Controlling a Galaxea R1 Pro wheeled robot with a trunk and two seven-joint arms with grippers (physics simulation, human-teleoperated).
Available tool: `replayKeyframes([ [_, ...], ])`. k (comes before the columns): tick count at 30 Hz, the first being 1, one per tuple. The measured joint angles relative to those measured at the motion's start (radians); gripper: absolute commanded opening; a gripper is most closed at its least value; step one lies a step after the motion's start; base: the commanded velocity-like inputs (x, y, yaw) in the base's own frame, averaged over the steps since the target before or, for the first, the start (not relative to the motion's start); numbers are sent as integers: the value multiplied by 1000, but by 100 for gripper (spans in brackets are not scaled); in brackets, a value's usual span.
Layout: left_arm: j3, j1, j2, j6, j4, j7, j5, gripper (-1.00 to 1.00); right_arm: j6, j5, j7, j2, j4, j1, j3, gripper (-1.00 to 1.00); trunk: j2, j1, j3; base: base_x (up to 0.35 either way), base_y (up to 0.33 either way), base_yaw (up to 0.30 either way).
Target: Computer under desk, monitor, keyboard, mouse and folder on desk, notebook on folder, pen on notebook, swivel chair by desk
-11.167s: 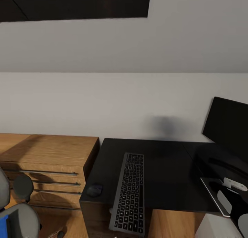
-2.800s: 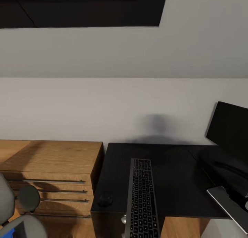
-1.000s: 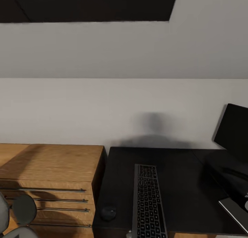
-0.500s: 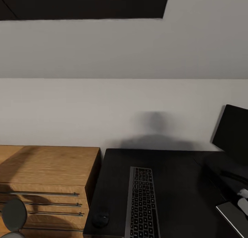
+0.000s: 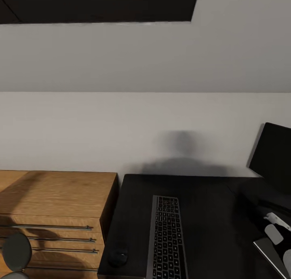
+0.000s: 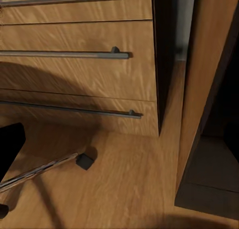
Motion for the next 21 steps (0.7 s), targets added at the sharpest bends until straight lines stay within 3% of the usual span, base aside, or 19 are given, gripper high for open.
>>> replayKeyframes([
  [21, 0, 0, 1, 3, 0, -2, 0, 100, 0, 0, 1, 13, -70, -1, 0, 100, 0, 0, 0, 0, 0, 0],
])
